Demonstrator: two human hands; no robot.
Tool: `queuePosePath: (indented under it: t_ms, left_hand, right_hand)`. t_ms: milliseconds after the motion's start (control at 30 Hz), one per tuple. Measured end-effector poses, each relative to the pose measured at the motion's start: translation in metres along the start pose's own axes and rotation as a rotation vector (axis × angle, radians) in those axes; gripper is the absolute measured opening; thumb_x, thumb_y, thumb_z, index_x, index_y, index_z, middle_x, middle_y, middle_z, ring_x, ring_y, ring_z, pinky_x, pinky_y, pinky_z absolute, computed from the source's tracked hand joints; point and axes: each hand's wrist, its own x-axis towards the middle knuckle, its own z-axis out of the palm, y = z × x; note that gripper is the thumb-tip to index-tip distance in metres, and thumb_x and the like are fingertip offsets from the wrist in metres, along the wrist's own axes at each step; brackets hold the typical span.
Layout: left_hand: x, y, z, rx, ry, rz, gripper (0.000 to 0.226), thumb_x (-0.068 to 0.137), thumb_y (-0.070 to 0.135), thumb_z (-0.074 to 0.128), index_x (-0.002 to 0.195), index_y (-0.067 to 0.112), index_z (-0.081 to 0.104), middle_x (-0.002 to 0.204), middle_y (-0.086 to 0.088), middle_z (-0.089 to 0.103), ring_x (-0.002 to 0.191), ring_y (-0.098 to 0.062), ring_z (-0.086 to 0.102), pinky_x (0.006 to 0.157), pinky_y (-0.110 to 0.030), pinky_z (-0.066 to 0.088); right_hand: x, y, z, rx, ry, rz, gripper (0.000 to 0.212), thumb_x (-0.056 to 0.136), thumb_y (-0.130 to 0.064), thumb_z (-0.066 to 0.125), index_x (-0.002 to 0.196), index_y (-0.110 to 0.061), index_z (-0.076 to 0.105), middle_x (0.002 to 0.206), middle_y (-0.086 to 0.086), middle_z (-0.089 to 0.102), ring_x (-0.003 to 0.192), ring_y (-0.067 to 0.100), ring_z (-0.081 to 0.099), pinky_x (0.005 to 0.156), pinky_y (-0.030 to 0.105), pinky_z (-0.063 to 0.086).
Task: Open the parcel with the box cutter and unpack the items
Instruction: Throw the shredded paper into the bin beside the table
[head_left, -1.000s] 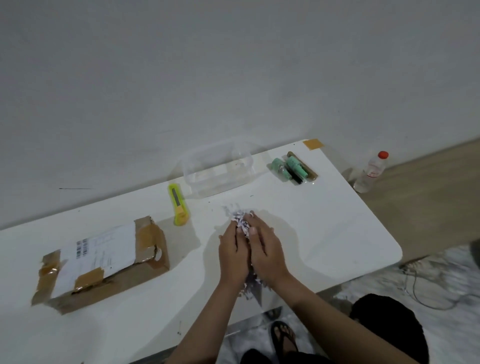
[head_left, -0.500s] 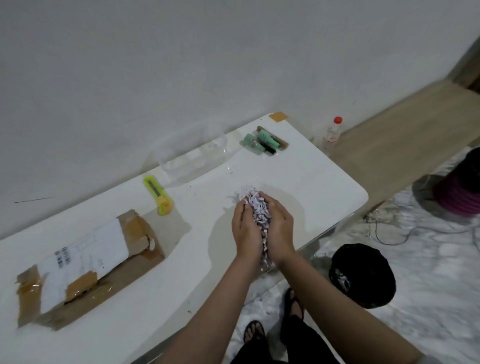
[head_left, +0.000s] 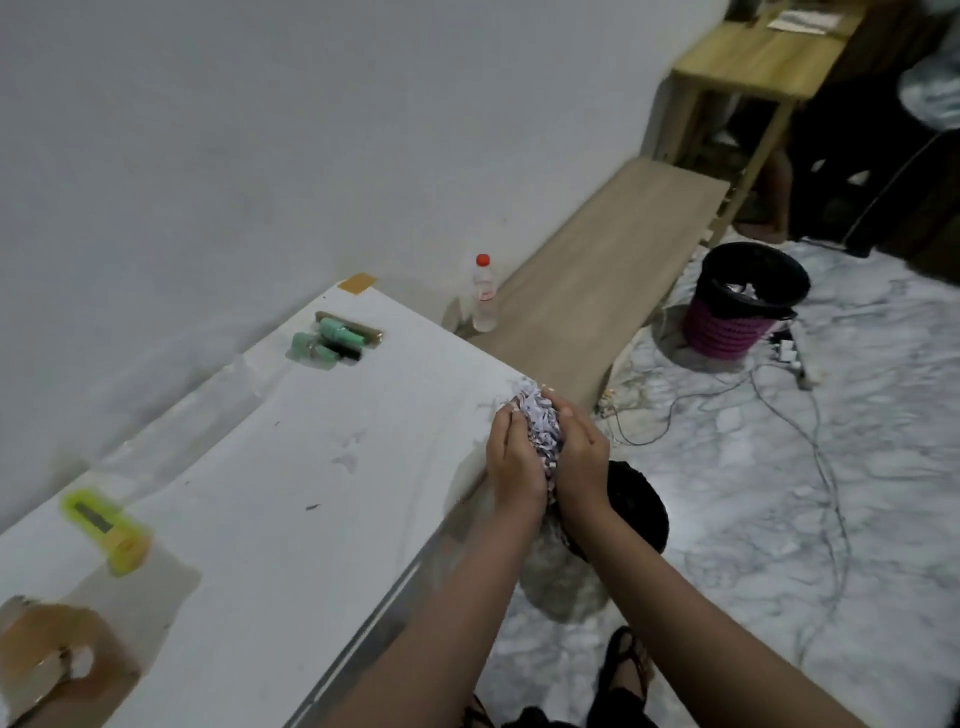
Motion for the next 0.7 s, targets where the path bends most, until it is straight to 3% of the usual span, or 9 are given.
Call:
queuePosePath:
  t_ms: [100, 167, 200, 300, 367, 433, 567, 633, 700]
  left_hand:
    - [-0.005, -0.011, 0.052, 0.023, -0.083, -0.025, 0.04, 0.091, 0.028, 0.044, 0.124, 0.008, 0.057, 0.127, -0.001, 0.058, 0.12, -0.017, 0.052, 0.105, -0.03, 0.039]
    - [-0.009, -0.02, 0.084, 0.038, -0.128, -0.063, 0.024, 0.098, 0.015, 0.041, 0.113, 0.012, 0.059, 0.111, 0.005, 0.062, 0.103, -0.01, 0.059, 0.09, -0.016, 0.045]
    - [-0.01, -0.027, 0.101, 0.063, -0.154, -0.078, 0.024, 0.098, 0.014, 0.039, 0.11, 0.009, 0.06, 0.108, 0.001, 0.064, 0.1, -0.012, 0.06, 0.087, -0.018, 0.047]
    - [-0.004, -0.06, 0.146, 0.156, -0.185, -0.159, 0.044, 0.089, 0.035, 0.043, 0.119, 0.007, 0.058, 0.126, -0.017, 0.058, 0.118, -0.032, 0.053, 0.102, -0.047, 0.042]
    - [0.004, -0.083, 0.172, 0.242, -0.188, -0.255, 0.045, 0.086, 0.04, 0.043, 0.115, 0.011, 0.061, 0.123, -0.014, 0.06, 0.116, -0.031, 0.054, 0.101, -0.049, 0.042]
    - [0.009, -0.098, 0.191, 0.292, -0.181, -0.284, 0.026, 0.093, 0.03, 0.044, 0.096, 0.014, 0.065, 0.1, -0.007, 0.067, 0.096, -0.026, 0.061, 0.088, -0.041, 0.048]
    - [0.021, -0.122, 0.213, 0.394, -0.171, -0.415, 0.024, 0.094, 0.027, 0.045, 0.076, 0.019, 0.059, 0.074, 0.0, 0.057, 0.066, -0.016, 0.051, 0.06, -0.03, 0.04]
    - [0.03, -0.13, 0.221, 0.42, -0.199, -0.503, 0.024, 0.096, 0.032, 0.044, 0.082, 0.019, 0.059, 0.083, 0.0, 0.057, 0.072, -0.017, 0.053, 0.067, -0.032, 0.042]
    - [0.039, -0.136, 0.226, 0.468, -0.242, -0.547, 0.033, 0.098, 0.041, 0.039, 0.112, 0.017, 0.058, 0.107, 0.0, 0.053, 0.102, -0.022, 0.054, 0.086, -0.035, 0.042]
  right_hand:
    - [0.03, -0.01, -0.045, -0.012, 0.094, 0.016, 0.03, 0.096, 0.0, 0.04, 0.109, -0.002, 0.067, 0.112, 0.016, 0.068, 0.11, 0.028, 0.063, 0.099, 0.039, 0.048]
    - [0.048, -0.014, -0.075, -0.06, 0.157, 0.025, 0.029, 0.096, -0.003, 0.042, 0.11, -0.002, 0.067, 0.111, 0.014, 0.07, 0.108, 0.025, 0.064, 0.097, 0.039, 0.05]
    - [0.058, -0.015, -0.089, -0.084, 0.184, 0.034, 0.029, 0.096, -0.005, 0.043, 0.11, -0.004, 0.068, 0.11, 0.013, 0.07, 0.106, 0.024, 0.065, 0.095, 0.039, 0.051]
    - [0.084, -0.016, -0.129, -0.121, 0.25, 0.103, 0.029, 0.096, -0.009, 0.042, 0.104, -0.011, 0.07, 0.104, 0.006, 0.072, 0.098, 0.017, 0.067, 0.087, 0.033, 0.054]
    - [0.102, -0.014, -0.151, -0.137, 0.29, 0.162, 0.028, 0.096, -0.011, 0.042, 0.097, -0.016, 0.07, 0.097, 0.003, 0.072, 0.09, 0.012, 0.067, 0.079, 0.027, 0.054]
    - [0.12, -0.003, -0.172, -0.179, 0.299, 0.233, 0.027, 0.095, -0.015, 0.043, 0.097, -0.015, 0.07, 0.097, 0.003, 0.072, 0.089, 0.014, 0.067, 0.08, 0.032, 0.055]
    - [0.153, 0.021, -0.208, -0.261, 0.305, 0.443, 0.024, 0.091, -0.023, 0.047, 0.097, -0.017, 0.069, 0.088, 0.003, 0.071, 0.077, 0.017, 0.065, 0.073, 0.034, 0.055]
    - [0.168, 0.033, -0.223, -0.306, 0.248, 0.543, 0.026, 0.093, -0.027, 0.045, 0.099, -0.012, 0.066, 0.075, 0.004, 0.064, 0.057, 0.015, 0.056, 0.055, 0.028, 0.047]
    - [0.184, 0.042, -0.234, -0.342, 0.112, 0.631, 0.038, 0.095, -0.038, 0.042, 0.116, -0.011, 0.058, 0.076, 0.002, 0.059, 0.052, 0.011, 0.051, 0.048, 0.022, 0.041]
